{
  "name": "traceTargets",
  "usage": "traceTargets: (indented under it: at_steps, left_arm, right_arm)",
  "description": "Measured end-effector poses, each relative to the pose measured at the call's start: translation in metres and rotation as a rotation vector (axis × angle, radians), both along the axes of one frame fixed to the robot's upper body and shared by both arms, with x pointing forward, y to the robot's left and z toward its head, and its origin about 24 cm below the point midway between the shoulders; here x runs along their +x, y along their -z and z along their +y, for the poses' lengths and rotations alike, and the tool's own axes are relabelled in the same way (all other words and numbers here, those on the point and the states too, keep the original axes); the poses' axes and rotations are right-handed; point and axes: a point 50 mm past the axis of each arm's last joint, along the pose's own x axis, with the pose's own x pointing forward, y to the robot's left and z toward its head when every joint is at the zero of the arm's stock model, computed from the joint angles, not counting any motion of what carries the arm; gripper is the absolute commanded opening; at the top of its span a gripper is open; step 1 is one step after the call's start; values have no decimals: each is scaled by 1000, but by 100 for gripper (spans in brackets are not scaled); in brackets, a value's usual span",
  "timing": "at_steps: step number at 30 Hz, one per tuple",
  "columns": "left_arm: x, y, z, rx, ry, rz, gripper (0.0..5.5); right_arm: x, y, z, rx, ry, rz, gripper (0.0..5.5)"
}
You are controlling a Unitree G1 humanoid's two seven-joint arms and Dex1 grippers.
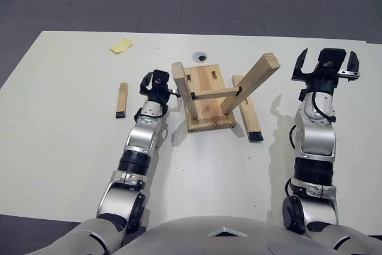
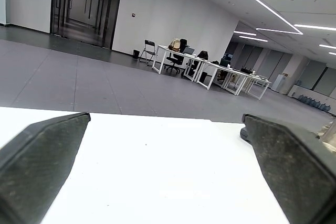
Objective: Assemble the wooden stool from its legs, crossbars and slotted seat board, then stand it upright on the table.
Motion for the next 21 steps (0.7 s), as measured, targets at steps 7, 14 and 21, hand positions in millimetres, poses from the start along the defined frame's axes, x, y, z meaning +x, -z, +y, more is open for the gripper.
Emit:
traceTargets:
  at_steps: [7,14,21]
  left_arm:
    - [-2,-77,11,-211,-109,-363,540]
    - [-33,-191,11,-313,-16,-772,540]
    - [-45,-53,-28,-21,200,-192,540]
  right_arm:
    - [4,6,14,-9,-64,28,539]
    - [3,10,12,-20,-65,46,539]
    - [3,12,12,-19,-66,51,539]
